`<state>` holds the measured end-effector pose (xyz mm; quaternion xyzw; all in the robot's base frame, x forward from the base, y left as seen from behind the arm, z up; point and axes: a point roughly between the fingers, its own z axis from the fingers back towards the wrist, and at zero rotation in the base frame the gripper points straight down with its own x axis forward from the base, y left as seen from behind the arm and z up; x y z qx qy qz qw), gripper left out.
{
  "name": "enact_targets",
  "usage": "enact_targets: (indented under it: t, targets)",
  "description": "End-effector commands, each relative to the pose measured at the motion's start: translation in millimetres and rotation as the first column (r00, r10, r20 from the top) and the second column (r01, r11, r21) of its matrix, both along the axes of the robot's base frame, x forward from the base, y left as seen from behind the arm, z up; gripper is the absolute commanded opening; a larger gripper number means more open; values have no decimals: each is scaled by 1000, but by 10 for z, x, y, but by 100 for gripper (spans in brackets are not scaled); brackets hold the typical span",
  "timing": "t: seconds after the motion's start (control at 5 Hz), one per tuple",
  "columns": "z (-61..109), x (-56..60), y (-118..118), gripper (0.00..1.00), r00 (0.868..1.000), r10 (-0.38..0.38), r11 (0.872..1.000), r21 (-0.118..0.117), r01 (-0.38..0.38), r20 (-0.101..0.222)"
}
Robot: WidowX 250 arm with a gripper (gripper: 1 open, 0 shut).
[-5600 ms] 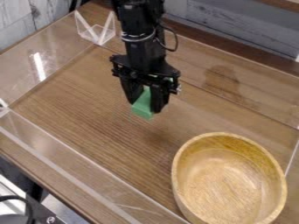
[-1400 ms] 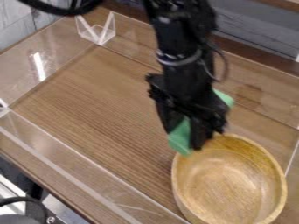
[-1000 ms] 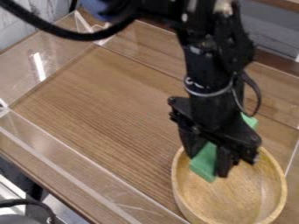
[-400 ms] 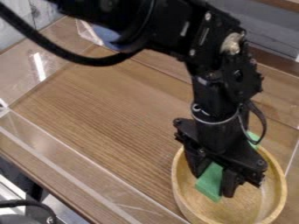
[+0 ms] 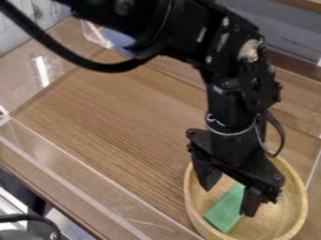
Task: Put the green block in the brown bowl
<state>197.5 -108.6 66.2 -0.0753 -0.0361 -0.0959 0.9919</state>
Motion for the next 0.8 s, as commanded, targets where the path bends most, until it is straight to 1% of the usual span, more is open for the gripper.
enact_targets:
  t: [0.0, 0.6]
  targets:
    - [49, 114, 10, 100, 999, 13, 1000, -10, -12, 37]
    - [-23, 198, 81, 100, 999, 31, 1000, 1, -31, 37]
